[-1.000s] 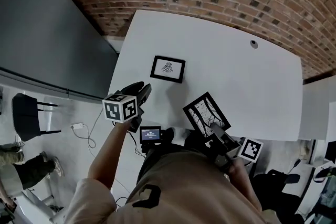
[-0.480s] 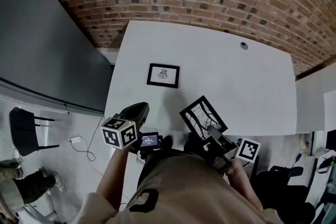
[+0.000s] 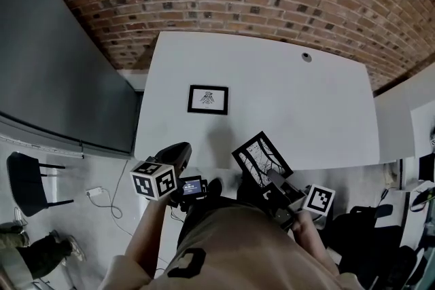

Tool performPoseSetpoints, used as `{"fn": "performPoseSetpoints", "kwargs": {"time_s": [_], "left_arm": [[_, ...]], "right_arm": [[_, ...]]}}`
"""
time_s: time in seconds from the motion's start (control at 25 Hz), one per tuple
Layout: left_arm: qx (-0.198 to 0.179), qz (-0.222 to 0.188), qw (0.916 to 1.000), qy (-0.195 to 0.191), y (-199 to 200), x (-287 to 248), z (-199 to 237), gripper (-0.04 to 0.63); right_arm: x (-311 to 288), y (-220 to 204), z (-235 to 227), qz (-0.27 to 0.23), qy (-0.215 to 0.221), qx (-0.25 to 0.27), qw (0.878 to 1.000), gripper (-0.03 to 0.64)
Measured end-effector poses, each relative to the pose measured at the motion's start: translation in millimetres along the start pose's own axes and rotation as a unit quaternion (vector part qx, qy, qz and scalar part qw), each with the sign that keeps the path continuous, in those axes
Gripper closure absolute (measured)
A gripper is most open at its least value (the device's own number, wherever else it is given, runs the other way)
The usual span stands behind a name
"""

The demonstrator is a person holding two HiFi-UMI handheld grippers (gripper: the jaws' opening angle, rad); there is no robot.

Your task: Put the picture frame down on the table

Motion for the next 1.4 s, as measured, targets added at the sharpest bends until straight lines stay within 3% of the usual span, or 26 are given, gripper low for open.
{"fn": "performPoseSetpoints", "kwargs": {"time_s": [0.36,0.96,1.2,1.4], "left_arm": [[-0.027,0.037,0.9988,-0.013,-17,-2,1,0.577],[-0.052,0.043,0.9975,-0.020,-21,-5,-28,0.577],[-0.015,0.028,0.9983,-0.049,-25,-7,-49,0.577],[-0.009,0.033,0.9985,-0.043,-37,-12,-67,0.577]], "right_arm": [[4,-19,5,-0.012,-0.013,0.004,1.000,0.589],[29,-28,-3,-0.046,0.009,-0.003,0.999,0.589],[43,-26,-10,-0.044,0.025,-0.004,0.999,0.589],[59,-23,-17,-0.045,0.036,-0.012,0.998,0.589]]}}
Point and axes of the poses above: the fingertips, and each gripper's own axes: x backward along the fingers, z to its left, y out of its top, the point moved 10 cm from there along x, backward along the fingers, and after that the axes turned 8 degrees about z, right-handed, at the moved point
